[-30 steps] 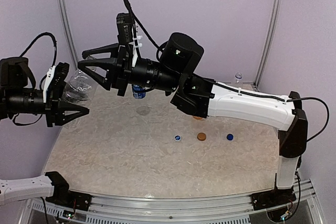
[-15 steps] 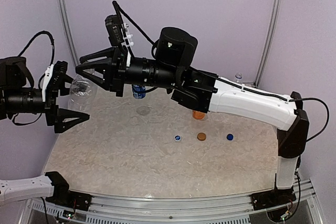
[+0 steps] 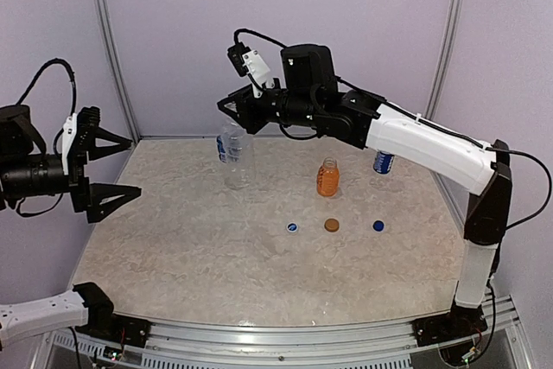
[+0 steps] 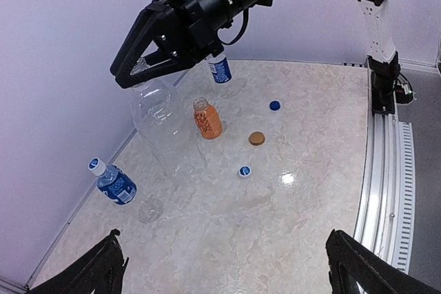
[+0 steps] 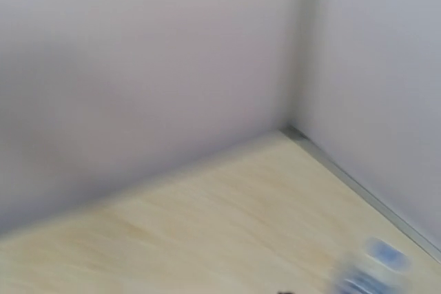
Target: Unscrew the bottle caps
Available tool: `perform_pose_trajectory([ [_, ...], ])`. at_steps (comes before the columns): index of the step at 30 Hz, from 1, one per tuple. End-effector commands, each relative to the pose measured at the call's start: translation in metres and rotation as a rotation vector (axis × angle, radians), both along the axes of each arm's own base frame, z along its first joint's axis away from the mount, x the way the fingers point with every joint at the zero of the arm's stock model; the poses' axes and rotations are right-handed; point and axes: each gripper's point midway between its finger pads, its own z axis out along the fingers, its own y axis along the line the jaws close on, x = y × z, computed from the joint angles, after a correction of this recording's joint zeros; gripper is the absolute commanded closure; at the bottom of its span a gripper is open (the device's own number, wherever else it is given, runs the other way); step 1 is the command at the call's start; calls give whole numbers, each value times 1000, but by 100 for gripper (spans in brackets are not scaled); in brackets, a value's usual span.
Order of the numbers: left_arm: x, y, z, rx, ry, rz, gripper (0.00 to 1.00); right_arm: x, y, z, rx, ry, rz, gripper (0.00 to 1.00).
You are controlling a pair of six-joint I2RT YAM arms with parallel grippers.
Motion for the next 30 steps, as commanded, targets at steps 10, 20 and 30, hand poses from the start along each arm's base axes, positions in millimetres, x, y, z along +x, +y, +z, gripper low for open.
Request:
perform_pose_trajectory([
  [10,17,5,-14,24,11,77,1,152,-83,-99,-54,-19,-322,100],
  [20,17,3,-15,25,7,67,1,163,-89,-163,-17,36,-309,100],
  [30,15,4,-14,20,7,65,1,159,-85,-201,-31,70,-269,100],
])
